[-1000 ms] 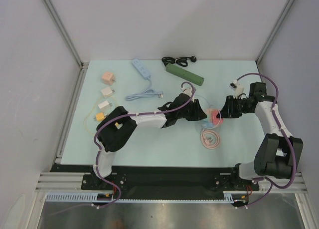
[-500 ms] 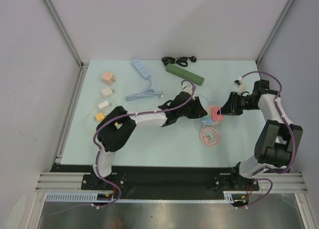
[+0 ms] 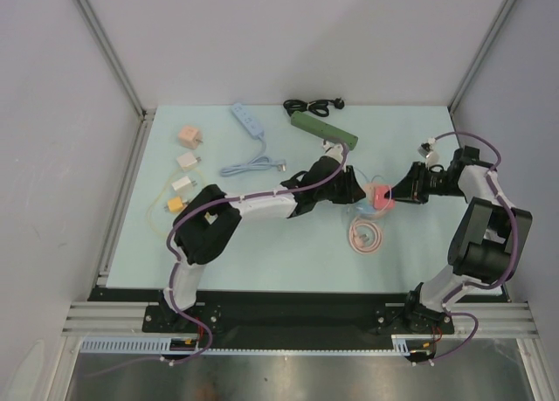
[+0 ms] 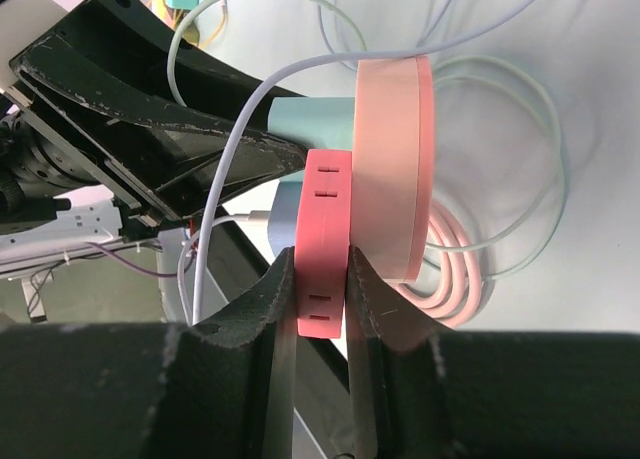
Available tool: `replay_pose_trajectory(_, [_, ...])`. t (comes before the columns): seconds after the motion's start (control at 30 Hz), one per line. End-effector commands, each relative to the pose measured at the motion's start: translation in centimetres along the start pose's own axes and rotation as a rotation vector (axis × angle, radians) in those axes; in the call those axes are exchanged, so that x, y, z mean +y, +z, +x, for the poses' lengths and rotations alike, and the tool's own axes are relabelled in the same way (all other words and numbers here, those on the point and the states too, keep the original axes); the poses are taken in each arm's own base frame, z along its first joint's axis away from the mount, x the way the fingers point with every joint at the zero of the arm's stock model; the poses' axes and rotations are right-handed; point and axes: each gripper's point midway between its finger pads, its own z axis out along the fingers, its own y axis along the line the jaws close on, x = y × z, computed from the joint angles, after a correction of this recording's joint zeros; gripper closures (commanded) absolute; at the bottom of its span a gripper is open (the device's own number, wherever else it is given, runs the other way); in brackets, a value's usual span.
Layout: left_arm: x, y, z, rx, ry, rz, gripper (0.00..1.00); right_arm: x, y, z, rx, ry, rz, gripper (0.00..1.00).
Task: Pull the plug off the socket
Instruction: Remove the plug from the socket.
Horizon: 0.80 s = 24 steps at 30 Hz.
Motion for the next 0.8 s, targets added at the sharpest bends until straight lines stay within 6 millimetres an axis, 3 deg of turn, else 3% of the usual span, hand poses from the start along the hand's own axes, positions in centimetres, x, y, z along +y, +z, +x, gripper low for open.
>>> replay_pose_trajectory(0.0, [-0.3,0.6,-0.3,-0.017,0.084,-0.005,1.00,4.0,-0.4,-0.3,-0.011,0.080,-0.182,1.00])
replay_pose_trajectory(0.3, [0.7,0.6,0.2,0.019,0.173,-0.061,1.00,4.2,-0.8,-0.9,-0.035,0.139,-0.289,1.00])
replay_pose_trajectory(0.43, [1.2,0.3,0.6,0.038,0.206,-0.069,1.00,3.2,-1.2,-0.8,-0.018,0.032,-0.215,1.00])
replay_pose_trajectory(0.5, [0.2,-0.3,0.3,0.031,0.204,-0.026,1.00,1.7,-0.2,0.0,-0.007,-0.002,-0.135,1.00])
replay_pose_trajectory(0.63, [-3.0,-1.8,-1.4,-0.009,0.188,0.078,1.00,0.9,1.5,1.6,-0.012,-0.099,-0.016,1.00])
replay_pose_trajectory(0.7, [-4.2,-2.7,-2.3,-0.033,0.179,0.112,1.00,1.0,1.7,1.7,-0.006,-0.139,0.012,0.88])
replay_pose_trajectory(0.73, [-4.9,-3.0,-2.8,-0.051,0.177,0.133,1.00,1.1,1.7,1.7,-0.007,-0.147,0.015,0.74])
replay_pose_trajectory(0.77, [-5.1,-3.2,-2.9,-0.057,0.164,0.137,1.00,1.3,1.6,1.6,-0.011,-0.154,0.014,0.68])
